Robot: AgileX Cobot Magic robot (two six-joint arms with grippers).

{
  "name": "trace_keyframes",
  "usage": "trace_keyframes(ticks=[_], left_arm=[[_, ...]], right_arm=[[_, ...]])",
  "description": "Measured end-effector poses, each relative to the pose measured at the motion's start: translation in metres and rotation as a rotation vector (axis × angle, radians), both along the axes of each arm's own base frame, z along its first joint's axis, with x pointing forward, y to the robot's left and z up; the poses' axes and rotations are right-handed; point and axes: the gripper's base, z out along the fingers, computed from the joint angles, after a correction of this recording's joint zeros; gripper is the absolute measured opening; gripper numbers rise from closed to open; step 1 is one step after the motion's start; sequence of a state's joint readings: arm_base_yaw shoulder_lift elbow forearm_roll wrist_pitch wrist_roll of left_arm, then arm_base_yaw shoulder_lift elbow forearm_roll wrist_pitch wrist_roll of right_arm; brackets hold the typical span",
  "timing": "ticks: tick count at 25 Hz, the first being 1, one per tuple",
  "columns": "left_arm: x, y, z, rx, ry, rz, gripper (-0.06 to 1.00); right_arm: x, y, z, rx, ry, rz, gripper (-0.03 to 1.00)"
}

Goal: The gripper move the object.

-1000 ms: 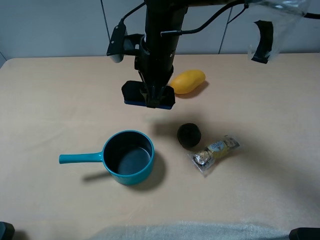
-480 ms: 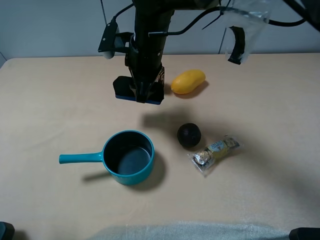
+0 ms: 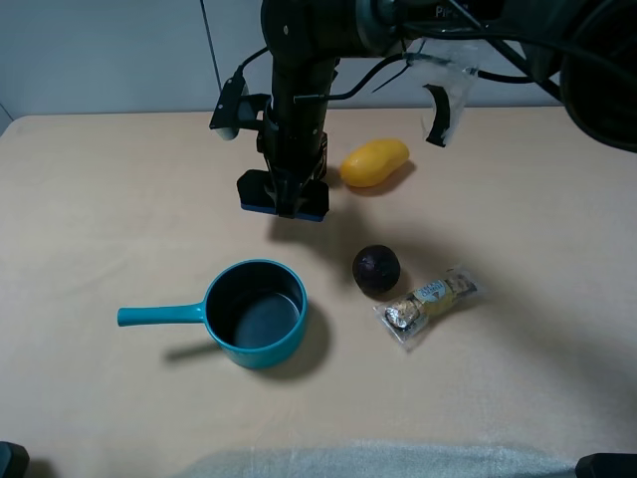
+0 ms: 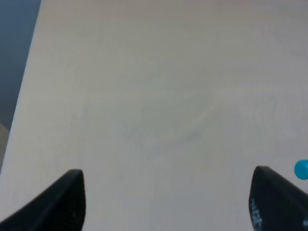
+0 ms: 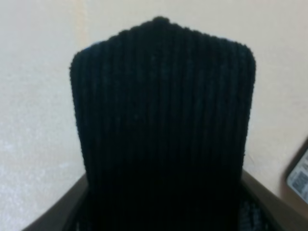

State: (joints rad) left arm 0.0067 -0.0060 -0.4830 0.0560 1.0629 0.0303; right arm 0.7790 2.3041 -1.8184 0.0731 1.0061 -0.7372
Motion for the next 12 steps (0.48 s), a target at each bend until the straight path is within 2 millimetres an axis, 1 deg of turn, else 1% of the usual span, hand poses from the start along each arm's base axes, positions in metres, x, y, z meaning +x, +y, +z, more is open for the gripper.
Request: trace_keyframes(ticks=[3, 12], left_arm=[[0.000, 0.000, 0.000, 0.000, 0.000, 0.000, 0.70], [0.000, 0.000, 0.000, 0.000, 0.000, 0.000, 0.70]], right_arm=[[0.001, 0.000, -0.008, -0.007, 0.010, -0.003, 0.41], [0.011, -0.009, -0.033, -0.041, 0.038, -0.029, 0.41]])
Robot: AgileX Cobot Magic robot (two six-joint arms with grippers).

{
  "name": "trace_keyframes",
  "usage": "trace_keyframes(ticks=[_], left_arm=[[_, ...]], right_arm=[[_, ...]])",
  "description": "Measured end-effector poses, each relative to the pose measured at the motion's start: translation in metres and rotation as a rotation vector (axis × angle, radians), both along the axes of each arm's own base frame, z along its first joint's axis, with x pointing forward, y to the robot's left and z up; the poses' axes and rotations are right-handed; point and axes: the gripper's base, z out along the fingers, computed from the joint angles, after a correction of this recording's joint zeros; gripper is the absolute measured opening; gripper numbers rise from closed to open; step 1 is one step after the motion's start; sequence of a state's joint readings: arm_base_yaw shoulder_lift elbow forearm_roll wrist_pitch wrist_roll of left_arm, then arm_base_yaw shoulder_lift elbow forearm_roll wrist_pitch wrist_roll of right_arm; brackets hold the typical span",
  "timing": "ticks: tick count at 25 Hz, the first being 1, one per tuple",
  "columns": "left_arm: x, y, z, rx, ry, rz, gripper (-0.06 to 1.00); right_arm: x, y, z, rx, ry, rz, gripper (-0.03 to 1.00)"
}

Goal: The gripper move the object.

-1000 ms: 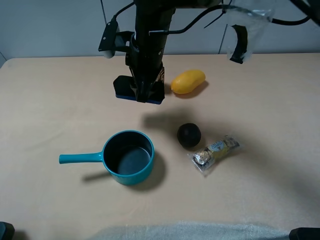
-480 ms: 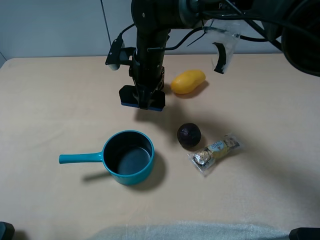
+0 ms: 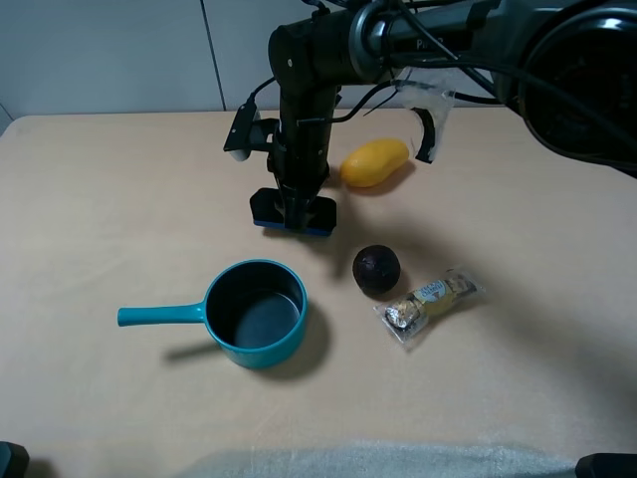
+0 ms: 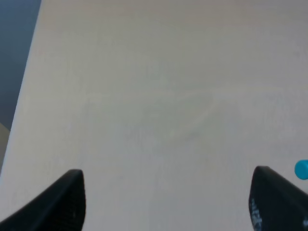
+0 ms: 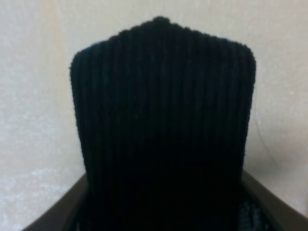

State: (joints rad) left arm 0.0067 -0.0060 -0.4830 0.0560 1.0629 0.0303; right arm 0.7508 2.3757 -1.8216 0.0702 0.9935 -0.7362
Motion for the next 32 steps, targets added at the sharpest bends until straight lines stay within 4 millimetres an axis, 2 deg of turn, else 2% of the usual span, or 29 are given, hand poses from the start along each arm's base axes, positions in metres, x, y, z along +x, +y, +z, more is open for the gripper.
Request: trace_keyframes(ticks=[13, 23, 26, 32], left_arm=[[0.000, 0.000, 0.000, 0.001, 0.000, 0.000, 0.70], [0.000, 0.000, 0.000, 0.001, 0.000, 0.000, 0.70], [0.000, 0.000, 0.000, 0.001, 0.000, 0.000, 0.70], [0.000, 0.000, 0.000, 0.001, 0.000, 0.000, 0.70]], right_arm=[[0.014, -0.014, -0.007, -0.011, -0.004, -0.041, 0.41], [0.015, -0.013, -0.007, -0.002, -0.003, -0.062, 0.41], [0.014, -0.013, -0.007, 0.006, 0.004, -0.069, 0.44], [0.014, -0.012, -0.007, 0.012, 0.015, -0.135, 0.58]])
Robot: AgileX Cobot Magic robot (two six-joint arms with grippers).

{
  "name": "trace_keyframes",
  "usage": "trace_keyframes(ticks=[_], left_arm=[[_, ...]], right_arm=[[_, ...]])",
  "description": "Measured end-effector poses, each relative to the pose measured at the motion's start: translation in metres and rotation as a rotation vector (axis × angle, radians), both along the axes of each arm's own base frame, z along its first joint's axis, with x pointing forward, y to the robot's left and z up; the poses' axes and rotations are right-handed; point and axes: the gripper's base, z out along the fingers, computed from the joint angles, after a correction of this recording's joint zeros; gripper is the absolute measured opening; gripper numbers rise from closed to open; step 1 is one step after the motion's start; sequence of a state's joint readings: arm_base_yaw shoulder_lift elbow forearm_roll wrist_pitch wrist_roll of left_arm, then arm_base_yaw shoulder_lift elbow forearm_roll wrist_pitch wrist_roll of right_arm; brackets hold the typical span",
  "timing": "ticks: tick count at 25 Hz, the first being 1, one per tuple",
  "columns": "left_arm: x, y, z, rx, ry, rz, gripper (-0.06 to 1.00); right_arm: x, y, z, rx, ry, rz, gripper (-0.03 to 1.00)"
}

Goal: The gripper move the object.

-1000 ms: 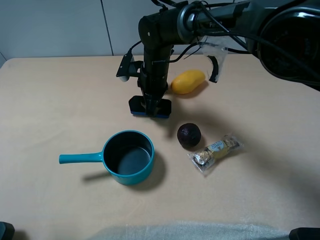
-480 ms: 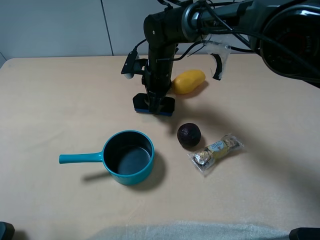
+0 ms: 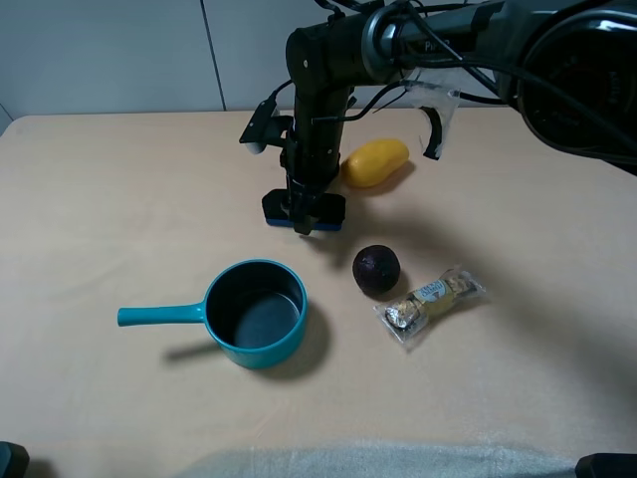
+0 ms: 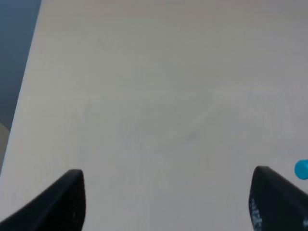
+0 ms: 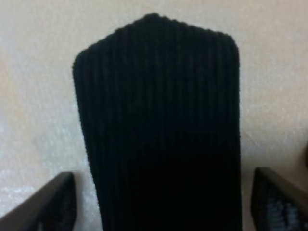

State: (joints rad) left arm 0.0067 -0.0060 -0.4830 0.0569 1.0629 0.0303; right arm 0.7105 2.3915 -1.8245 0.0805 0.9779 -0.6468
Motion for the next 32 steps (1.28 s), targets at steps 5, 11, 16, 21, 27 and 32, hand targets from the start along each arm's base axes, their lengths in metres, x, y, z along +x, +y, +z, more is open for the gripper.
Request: trace_keyframes(ticks=[5, 11, 16, 21, 27, 32], left_arm=[[0.000, 0.000, 0.000, 0.000, 0.000, 0.000, 0.70], [0.000, 0.000, 0.000, 0.000, 0.000, 0.000, 0.70], [0.000, 0.000, 0.000, 0.000, 0.000, 0.000, 0.70], [0.000, 0.000, 0.000, 0.000, 0.000, 0.000, 0.70], [0.000, 0.000, 0.000, 0.000, 0.000, 0.000, 0.70], [0.000, 0.000, 0.000, 0.000, 0.000, 0.000, 0.70]], right_arm=[[0.000, 0.000, 0.000, 0.000, 0.004, -0.023, 0.65], [-0.001, 0.000, 0.000, -0.003, 0.016, -0.073, 0.67], [-0.003, -0.001, 0.014, 0.003, 0.011, -0.084, 0.67], [-0.007, 0.003, 0.038, 0.034, -0.015, -0.099, 0.67], [-0.009, 0.000, 0.060, 0.048, -0.031, -0.110, 0.67], [-0.012, -0.004, 0.091, 0.076, -0.071, -0.115, 0.67]])
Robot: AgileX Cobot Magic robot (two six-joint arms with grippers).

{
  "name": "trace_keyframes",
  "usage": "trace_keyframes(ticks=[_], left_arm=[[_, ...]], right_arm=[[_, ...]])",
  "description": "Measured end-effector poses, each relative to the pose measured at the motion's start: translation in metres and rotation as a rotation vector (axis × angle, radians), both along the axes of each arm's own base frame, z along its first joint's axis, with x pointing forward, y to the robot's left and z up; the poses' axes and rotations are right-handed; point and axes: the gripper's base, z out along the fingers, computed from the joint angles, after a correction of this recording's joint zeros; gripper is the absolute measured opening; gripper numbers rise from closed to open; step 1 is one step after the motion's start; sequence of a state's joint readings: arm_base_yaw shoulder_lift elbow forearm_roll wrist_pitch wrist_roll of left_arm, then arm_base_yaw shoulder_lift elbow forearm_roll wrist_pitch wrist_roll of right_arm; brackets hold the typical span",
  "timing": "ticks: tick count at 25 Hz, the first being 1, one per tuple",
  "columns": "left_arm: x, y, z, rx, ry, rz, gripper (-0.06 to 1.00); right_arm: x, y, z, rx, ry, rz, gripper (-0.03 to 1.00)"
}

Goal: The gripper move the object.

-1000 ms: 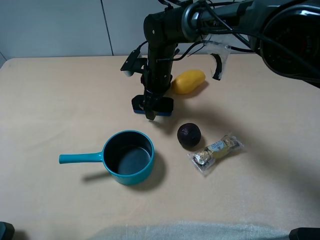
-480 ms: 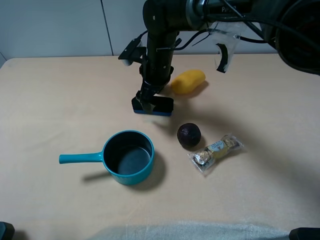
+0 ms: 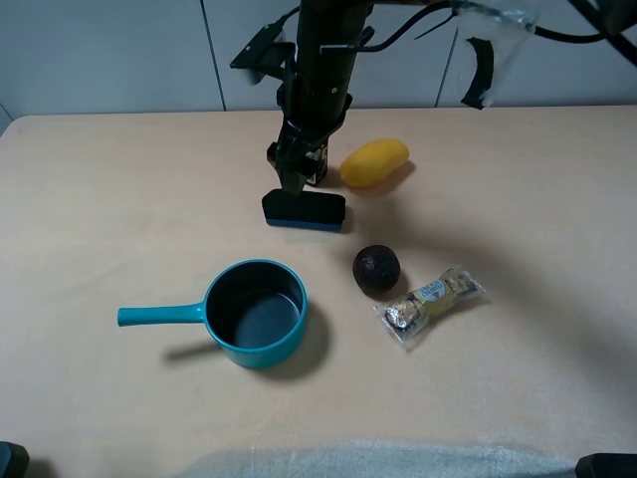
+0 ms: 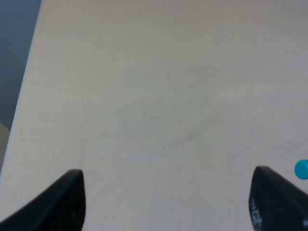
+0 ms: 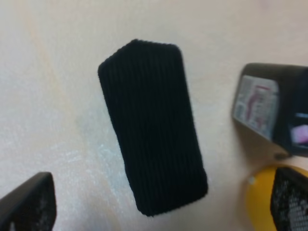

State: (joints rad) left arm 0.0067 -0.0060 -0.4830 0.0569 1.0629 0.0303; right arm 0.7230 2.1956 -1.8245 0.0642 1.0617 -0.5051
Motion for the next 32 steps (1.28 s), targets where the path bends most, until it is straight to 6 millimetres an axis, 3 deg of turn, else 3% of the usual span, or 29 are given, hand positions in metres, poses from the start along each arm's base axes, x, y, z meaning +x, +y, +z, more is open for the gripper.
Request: trace_keyframes(ticks=[10, 15, 25, 32], left_arm=[[0.000, 0.000, 0.000, 0.000, 0.000, 0.000, 0.70], [0.000, 0.000, 0.000, 0.000, 0.000, 0.000, 0.70], [0.000, 0.000, 0.000, 0.000, 0.000, 0.000, 0.70], [0.000, 0.000, 0.000, 0.000, 0.000, 0.000, 0.70]], right_arm=[[0.016, -0.042, 0.063, 0.082, -0.102, -0.117, 0.67], [0.036, -0.079, 0.076, 0.096, -0.122, -0.246, 0.67], [0.077, -0.185, 0.077, 0.050, -0.096, -0.566, 0.67], [0.093, -0.281, 0.078, 0.053, -0.089, -0.850, 0.67]])
